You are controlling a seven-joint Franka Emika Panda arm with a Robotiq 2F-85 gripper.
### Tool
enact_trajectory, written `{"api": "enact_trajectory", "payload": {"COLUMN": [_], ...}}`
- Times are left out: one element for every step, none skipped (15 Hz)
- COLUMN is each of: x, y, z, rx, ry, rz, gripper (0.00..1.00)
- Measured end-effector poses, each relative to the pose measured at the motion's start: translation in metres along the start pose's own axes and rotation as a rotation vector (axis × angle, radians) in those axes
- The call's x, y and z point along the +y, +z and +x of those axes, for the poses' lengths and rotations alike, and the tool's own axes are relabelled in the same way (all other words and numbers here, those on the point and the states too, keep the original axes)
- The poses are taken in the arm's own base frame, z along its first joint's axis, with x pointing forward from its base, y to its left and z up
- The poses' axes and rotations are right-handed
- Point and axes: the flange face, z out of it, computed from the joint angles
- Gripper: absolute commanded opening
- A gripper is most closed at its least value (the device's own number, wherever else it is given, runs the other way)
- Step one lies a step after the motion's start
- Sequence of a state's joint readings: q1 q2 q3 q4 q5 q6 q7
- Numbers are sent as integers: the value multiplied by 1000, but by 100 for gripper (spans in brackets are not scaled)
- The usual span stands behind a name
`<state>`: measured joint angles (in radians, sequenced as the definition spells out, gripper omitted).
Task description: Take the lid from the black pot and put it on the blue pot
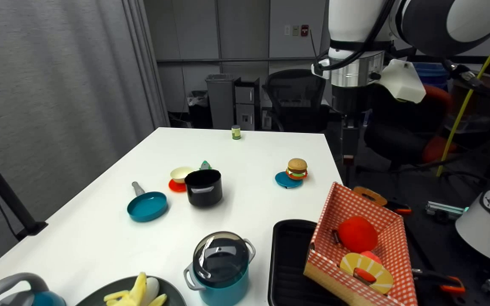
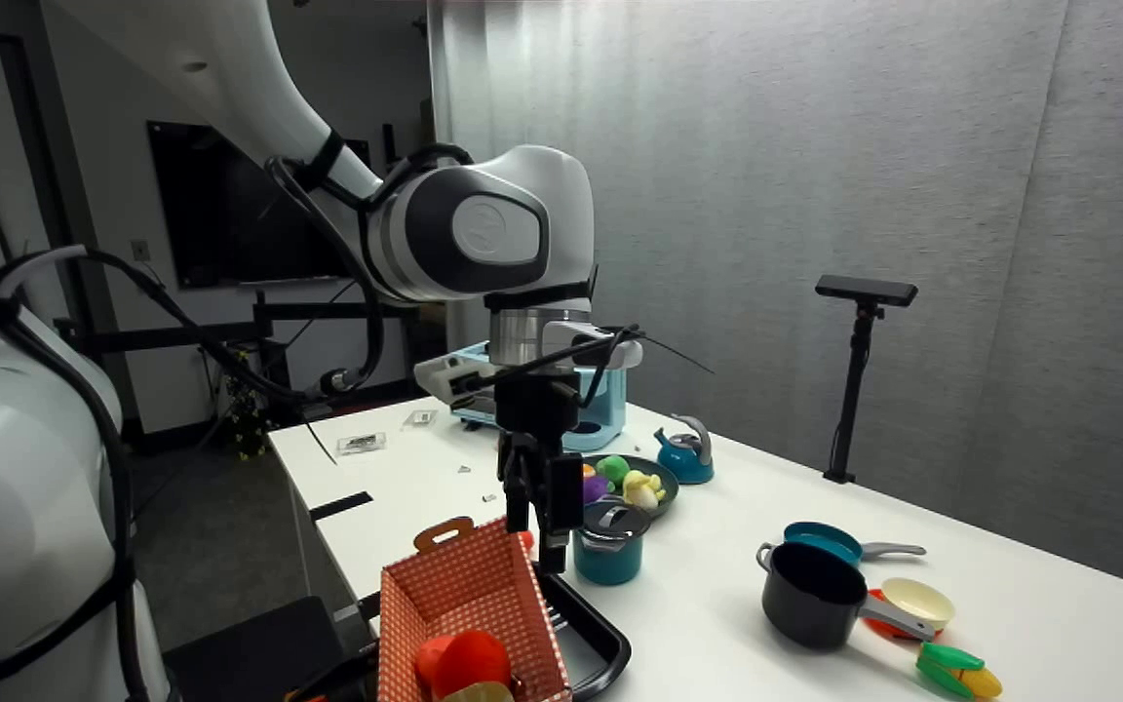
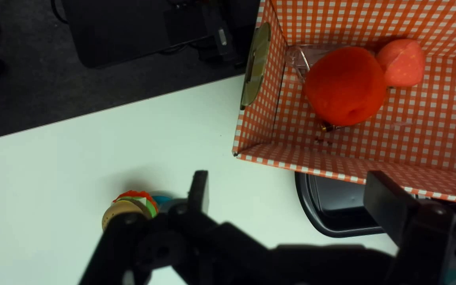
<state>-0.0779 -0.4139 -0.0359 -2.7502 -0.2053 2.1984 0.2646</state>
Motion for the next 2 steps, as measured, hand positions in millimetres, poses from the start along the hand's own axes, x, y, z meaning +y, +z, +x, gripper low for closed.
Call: {"api": "enact_trajectory", "payload": {"x": [0,0], "y": [0,0], "z": [0,0], "rx": [0,0], "ry": [0,0], "rz": [0,0], "gripper": [100,100]}}
